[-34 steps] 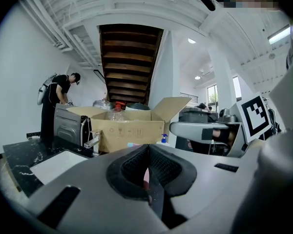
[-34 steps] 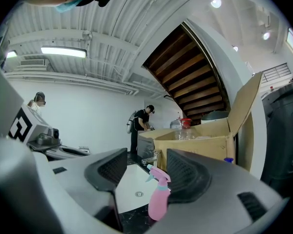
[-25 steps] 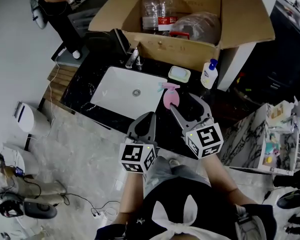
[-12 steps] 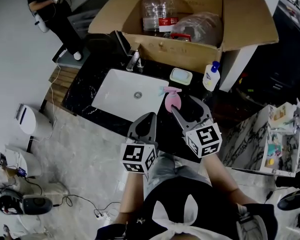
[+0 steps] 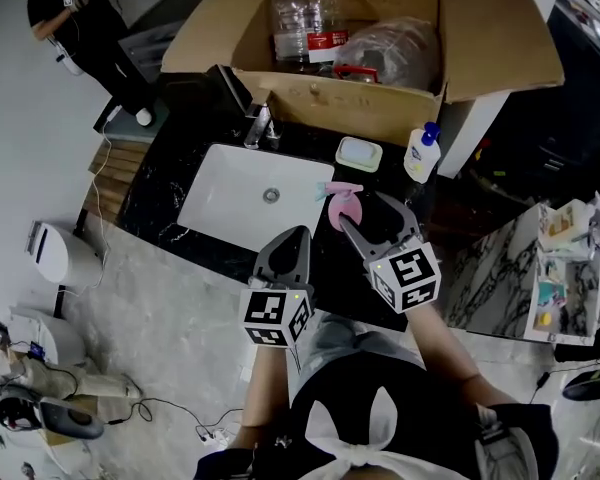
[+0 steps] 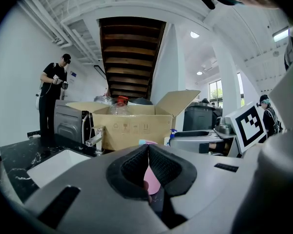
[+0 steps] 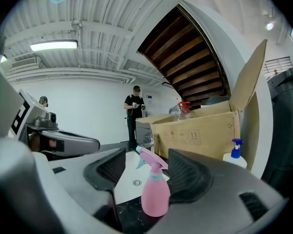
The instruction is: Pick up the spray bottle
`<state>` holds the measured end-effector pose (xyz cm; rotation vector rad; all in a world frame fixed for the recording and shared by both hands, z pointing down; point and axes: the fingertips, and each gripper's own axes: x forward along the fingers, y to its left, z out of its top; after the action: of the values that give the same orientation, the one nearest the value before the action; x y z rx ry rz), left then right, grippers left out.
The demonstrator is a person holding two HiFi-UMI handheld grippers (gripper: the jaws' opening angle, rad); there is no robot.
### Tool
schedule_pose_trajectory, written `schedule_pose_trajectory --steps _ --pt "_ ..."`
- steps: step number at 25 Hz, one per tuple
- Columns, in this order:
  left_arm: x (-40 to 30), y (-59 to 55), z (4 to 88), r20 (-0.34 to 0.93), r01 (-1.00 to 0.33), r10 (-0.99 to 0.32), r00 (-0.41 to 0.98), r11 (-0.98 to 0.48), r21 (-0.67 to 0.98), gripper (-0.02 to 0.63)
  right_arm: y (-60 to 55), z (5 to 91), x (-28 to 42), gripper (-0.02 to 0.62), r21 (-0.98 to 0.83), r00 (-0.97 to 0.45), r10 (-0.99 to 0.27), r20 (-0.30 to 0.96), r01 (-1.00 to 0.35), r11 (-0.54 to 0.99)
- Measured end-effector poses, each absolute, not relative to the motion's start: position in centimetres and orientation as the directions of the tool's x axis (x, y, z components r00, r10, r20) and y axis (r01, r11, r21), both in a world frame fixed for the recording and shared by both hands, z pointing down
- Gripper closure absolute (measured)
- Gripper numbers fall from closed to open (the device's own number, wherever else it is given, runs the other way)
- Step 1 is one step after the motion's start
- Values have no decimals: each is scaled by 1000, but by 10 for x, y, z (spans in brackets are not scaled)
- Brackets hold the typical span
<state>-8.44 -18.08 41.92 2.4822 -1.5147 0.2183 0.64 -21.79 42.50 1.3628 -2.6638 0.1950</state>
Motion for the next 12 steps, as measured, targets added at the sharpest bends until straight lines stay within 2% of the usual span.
schedule_pose_trajectory --steps 12 --pt "-93 -201 430 259 -891 -852 455 -435 133 580 -242 445 6 336 -62 -571 -787 234 -816 574"
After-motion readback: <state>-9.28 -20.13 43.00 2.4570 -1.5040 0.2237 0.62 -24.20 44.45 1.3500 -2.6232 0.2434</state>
